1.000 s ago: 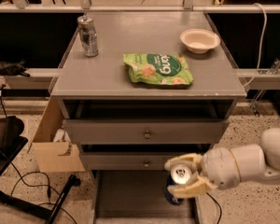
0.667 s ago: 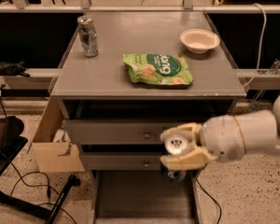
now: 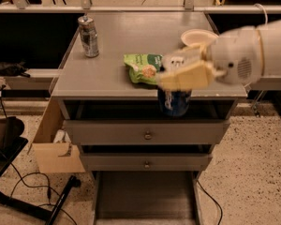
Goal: Pick pepsi can from bottom drawer and place on counter
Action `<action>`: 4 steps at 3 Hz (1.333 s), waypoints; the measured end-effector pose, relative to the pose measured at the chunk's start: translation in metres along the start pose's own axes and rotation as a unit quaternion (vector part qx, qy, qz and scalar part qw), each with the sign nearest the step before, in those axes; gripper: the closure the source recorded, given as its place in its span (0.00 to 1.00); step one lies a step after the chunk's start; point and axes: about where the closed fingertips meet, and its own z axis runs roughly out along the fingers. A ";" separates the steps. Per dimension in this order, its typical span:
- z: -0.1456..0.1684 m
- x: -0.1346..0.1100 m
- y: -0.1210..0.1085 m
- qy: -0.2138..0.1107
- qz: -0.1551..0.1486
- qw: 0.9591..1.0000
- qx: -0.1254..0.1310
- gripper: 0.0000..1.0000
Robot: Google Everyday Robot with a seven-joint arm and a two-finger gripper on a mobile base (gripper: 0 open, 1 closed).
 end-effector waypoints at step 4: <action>-0.021 -0.091 -0.125 -0.103 0.020 0.981 0.164 1.00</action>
Offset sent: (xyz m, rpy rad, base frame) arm 0.2028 -0.0531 0.0849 0.2285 -0.1983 -0.5533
